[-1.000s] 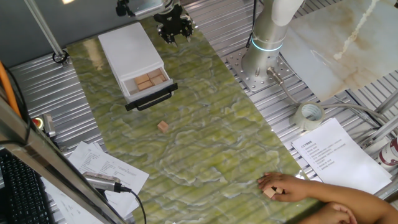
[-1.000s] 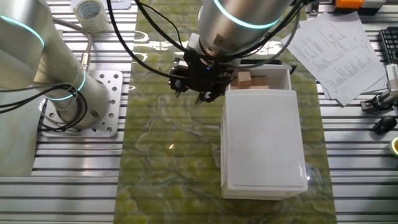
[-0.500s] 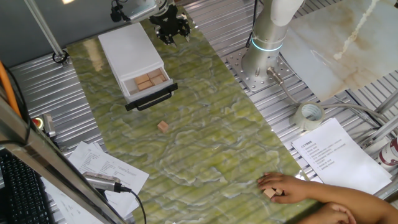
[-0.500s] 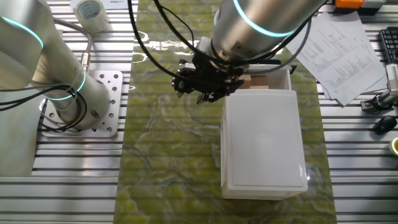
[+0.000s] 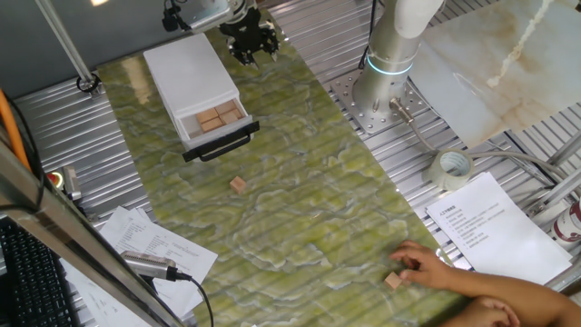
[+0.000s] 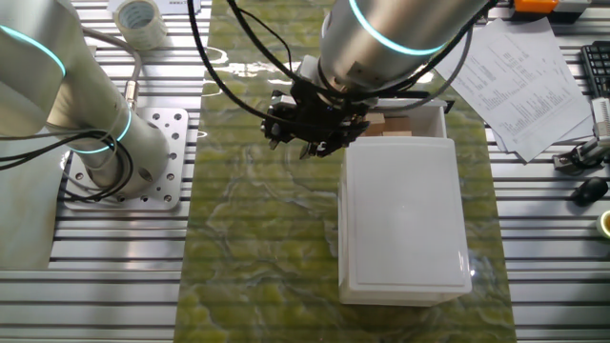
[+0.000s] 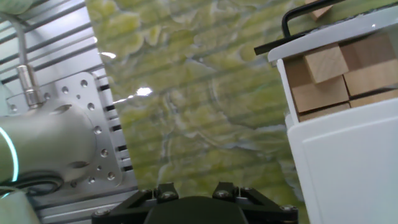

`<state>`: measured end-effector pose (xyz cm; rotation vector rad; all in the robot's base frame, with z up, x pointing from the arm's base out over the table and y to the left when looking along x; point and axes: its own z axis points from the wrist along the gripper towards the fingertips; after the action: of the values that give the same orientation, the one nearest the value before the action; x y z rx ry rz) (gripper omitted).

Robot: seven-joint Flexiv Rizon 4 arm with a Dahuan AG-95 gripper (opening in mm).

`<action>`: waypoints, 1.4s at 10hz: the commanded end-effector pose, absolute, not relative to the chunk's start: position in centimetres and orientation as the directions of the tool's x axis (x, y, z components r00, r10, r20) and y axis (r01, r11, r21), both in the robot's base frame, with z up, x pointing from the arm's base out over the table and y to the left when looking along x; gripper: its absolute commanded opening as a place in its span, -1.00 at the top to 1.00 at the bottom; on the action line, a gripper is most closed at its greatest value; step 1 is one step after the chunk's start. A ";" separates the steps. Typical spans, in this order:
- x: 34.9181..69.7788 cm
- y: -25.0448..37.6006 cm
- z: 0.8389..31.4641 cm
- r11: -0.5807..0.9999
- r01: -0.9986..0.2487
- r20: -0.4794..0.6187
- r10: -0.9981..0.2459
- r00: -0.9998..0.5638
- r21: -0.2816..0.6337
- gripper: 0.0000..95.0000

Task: Take something out of a drawer

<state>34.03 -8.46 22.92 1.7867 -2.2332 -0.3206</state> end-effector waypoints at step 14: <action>35.0 -1.0 29.3 0.230 -0.930 0.058 -0.973 -0.223 0.288 -0.20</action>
<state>35.03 -0.92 29.70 1.7987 -2.2738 -0.2827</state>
